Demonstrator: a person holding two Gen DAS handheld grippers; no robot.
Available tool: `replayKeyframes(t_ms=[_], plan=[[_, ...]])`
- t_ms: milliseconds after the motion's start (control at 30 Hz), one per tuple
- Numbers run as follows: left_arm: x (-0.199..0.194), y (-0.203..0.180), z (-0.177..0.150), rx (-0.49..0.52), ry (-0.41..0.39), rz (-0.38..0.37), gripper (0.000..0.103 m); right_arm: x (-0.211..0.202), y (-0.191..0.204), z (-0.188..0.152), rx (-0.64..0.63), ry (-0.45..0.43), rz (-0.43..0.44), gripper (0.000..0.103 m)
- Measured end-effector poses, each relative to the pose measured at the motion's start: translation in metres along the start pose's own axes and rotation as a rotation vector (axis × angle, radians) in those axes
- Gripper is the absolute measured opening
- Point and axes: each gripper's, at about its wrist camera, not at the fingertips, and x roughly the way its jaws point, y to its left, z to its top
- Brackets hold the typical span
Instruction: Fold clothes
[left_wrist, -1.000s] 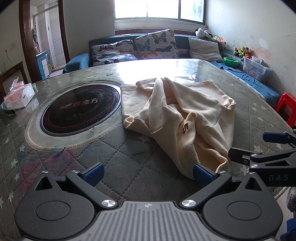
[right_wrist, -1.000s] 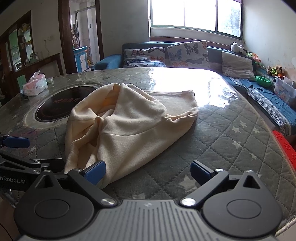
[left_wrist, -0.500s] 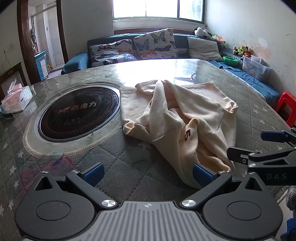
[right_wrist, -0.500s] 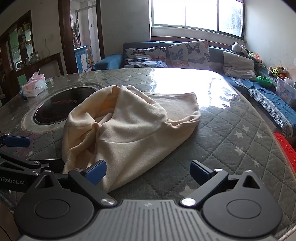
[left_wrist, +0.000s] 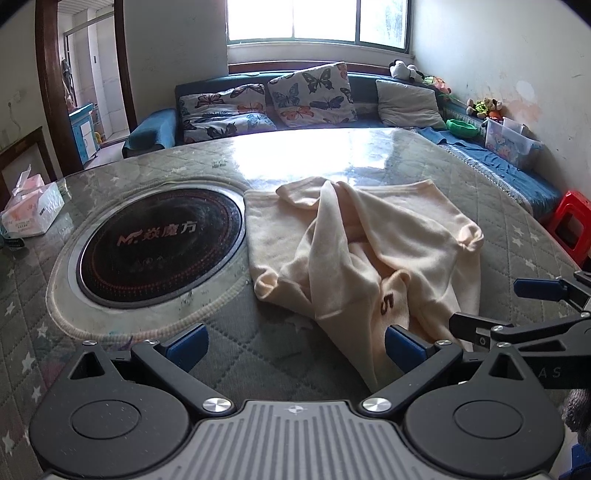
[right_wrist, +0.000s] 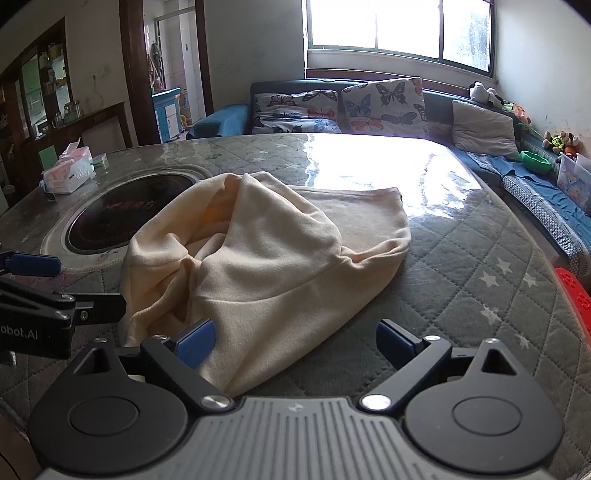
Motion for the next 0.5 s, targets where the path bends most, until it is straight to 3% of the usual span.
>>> replayKeyframes(t_ms=[300, 433, 500], plan=[[0.012, 0.006, 0.046, 0.028, -0.084, 0.009, 0.102, 0.004, -0.006, 0.013, -0.007, -0.015, 0.004, 0.092], [0.028, 0.003, 0.067, 0.066, -0.110, -0.019, 0.094, 0.007, -0.009, 0.020, -0.010, -0.020, 0.004, 0.091], [0.041, 0.002, 0.076, 0.075, -0.095, -0.038, 0.086, 0.010, -0.010, 0.024, -0.014, -0.022, 0.004, 0.090]])
